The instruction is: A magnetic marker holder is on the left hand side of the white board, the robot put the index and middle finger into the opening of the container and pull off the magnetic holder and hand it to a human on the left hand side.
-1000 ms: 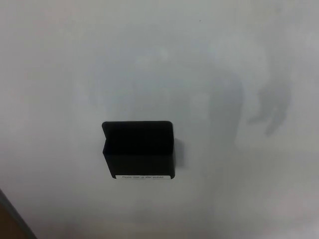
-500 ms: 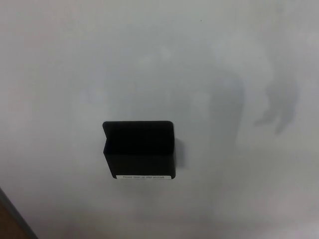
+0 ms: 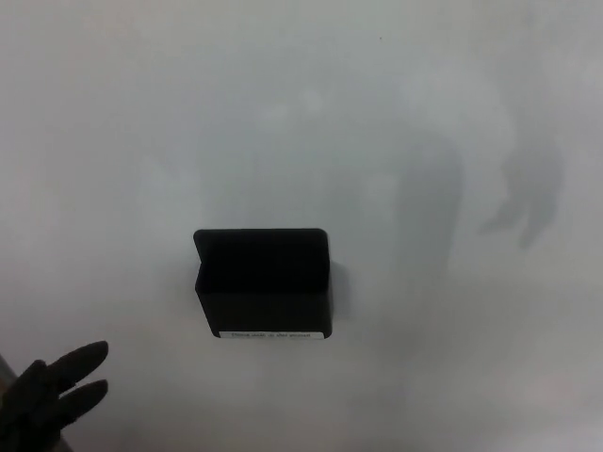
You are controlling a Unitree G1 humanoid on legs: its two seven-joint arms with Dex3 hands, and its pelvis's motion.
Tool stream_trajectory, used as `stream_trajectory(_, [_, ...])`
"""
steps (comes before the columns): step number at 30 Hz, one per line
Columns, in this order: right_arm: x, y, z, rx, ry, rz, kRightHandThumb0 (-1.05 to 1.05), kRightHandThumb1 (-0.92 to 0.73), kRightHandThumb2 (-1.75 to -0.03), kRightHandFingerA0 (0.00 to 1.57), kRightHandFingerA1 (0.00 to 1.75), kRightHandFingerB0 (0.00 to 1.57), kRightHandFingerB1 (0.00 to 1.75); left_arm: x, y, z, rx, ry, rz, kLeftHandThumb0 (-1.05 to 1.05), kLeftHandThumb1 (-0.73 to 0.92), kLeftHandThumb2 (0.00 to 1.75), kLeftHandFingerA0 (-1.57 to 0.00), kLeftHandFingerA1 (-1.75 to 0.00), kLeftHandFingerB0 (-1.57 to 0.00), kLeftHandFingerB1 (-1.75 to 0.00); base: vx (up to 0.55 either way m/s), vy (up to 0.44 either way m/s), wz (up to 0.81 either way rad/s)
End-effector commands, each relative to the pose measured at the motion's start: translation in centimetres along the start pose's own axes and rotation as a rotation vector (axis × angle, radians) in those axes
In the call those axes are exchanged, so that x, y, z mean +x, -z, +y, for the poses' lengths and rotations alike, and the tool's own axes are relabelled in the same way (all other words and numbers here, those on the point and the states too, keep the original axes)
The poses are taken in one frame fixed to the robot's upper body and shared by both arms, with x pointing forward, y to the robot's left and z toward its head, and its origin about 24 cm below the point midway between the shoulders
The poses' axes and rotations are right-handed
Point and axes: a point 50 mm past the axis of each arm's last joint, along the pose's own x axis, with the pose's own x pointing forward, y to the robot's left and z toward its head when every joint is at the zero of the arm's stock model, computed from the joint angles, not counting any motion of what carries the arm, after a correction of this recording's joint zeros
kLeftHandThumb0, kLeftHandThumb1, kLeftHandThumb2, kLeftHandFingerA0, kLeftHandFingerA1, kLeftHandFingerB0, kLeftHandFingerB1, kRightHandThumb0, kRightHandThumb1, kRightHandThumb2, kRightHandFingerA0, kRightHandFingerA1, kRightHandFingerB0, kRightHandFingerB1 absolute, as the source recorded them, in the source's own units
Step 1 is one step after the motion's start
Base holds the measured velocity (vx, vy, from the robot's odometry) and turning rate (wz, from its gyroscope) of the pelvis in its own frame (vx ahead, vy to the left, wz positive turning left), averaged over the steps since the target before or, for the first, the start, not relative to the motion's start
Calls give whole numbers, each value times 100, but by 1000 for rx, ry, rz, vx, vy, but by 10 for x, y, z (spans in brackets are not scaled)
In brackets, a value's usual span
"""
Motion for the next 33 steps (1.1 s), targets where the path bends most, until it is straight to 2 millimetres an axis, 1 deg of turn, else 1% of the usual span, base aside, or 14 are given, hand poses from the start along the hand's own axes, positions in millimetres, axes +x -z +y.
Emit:
stream_trajectory(1, [-14,3,-6,-13,30,-13,-77,-70,-62,66,47,34,32,42,-32,-3,510,155,22,-38,32,93,-9,-54,0,-48,0,0,0])
stream_trajectory(5, [-16,4,-8,-14,30,-15,-73,-72,-63,67,46,34,32,61,-40,-6,630,204,12,-38,28,91,-9,-53,0,-47,0,0,0])
stream_trajectory(6, [-16,3,-9,-22,33,-11,-73,-72,-63,65,45,33,32,65,-41,-7,668,211,10,-77,59,58,-26,-45,-19,-31,0,0,0])
stream_trajectory(10, [-16,3,-9,-32,36,-5,-73,-72,-63,65,45,33,32,71,-42,-9,721,218,11,-77,59,58,-26,-45,-19,-31,0,0,0])
stream_trajectory(12, [-18,7,-9,-10,35,4,-73,-70,-62,71,47,38,33,83,-38,-15,745,250,48,-70,54,57,-21,-40,-22,-31,0,0,0])
stream_trajectory(13, [-20,9,-8,-6,30,12,-73,-71,-62,67,48,34,32,88,-37,-18,766,273,63,-37,26,89,-7,-51,-1,-47,0,0,0])
stream_trajectory(14, [-20,10,-8,-6,29,13,-73,-71,-62,67,48,34,32,89,-37,-19,772,278,66,-37,26,89,-7,-51,-1,-47,0,0,0])
stream_trajectory(15, [-21,10,-8,-6,29,14,-73,-56,-96,62,61,26,46,90,-38,-20,785,285,63,-70,54,56,-21,-41,-21,-32,0,0,0])
stream_trajectory(16, [-22,10,-8,-6,30,13,-73,-56,-96,62,61,26,46,91,-39,-22,794,287,60,-70,54,56,-21,-41,-21,-32,0,0,0])
stream_trajectory(17, [-22,11,-8,3,32,13,-72,-69,-62,70,48,36,33,93,-39,-23,807,290,57,-70,53,56,-22,-41,-22,-32,0,0,0])
stream_trajectory(25, [-24,10,-9,-3,24,15,-72,-71,-62,66,48,34,32,98,-51,-26,864,298,24,-72,52,56,-21,-41,-21,-32,0,0,0])
stream_trajectory(26, [-24,11,-9,-15,32,22,-74,-71,-62,66,48,33,32,97,-61,-26,897,308,11,-37,25,88,-6,-51,0,-46,0,0,0])
stream_trajectory(32, [-25,11,-9,-19,39,29,-73,-71,-63,64,47,32,31,97,-72,-25,926,312,3,-37,24,87,-6,-51,0,-46,0,0,0])
stream_trajectory(33, [-25,12,-10,-12,46,30,-72,-70,-62,69,48,36,32,98,-82,-24,962,315,-4,-72,52,56,-19,-39,-21,-31,0,0,0])
